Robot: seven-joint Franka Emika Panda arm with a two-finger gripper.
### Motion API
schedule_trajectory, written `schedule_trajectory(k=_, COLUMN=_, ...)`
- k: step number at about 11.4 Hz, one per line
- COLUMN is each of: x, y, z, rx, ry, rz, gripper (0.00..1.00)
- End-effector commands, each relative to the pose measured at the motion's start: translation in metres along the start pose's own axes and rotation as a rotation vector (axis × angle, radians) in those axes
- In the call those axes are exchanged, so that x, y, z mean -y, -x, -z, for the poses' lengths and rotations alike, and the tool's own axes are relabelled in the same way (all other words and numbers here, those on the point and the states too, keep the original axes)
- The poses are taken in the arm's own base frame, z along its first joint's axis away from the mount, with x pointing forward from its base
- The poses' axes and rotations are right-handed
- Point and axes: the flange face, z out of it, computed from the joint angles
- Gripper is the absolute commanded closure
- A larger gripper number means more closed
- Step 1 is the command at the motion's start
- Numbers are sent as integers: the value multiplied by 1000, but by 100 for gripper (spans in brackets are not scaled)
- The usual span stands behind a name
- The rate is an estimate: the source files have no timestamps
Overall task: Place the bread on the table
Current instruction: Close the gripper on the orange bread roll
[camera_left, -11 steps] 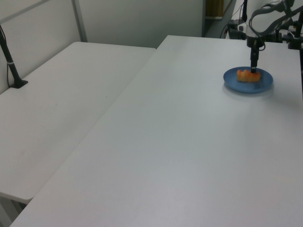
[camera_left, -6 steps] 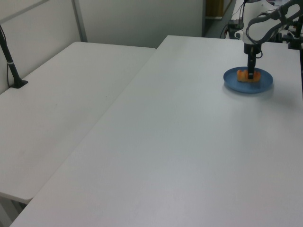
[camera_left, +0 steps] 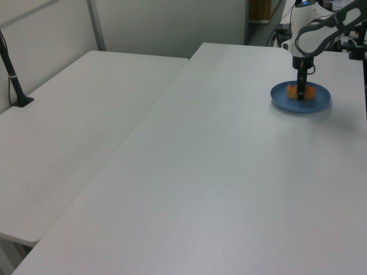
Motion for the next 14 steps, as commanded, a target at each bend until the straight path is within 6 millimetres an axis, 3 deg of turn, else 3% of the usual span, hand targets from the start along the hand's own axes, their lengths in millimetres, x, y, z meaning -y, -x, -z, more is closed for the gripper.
schedule_trajectory(k=1, x=8, y=-3, z=3, rx=-18, ry=-3, rz=-29, gripper=59)
schedule_trajectory(k=4, x=8, y=-1, z=6, rx=-16, ry=-6, rz=-33, gripper=85)
schedule_trajectory(k=6, x=7, y=1, z=10, rx=2, ry=-16, rz=-37, gripper=89)
schedule_trajectory(k=9, x=1, y=3, z=31, rx=28, ry=-31, rz=-58, gripper=89)
schedule_trajectory(k=11, x=-5, y=6, z=61, rx=33, ry=-37, rz=-79, gripper=89)
schedule_trajectory(k=14, x=-15, y=10, z=129, rx=71, ry=-61, rz=-95, gripper=88)
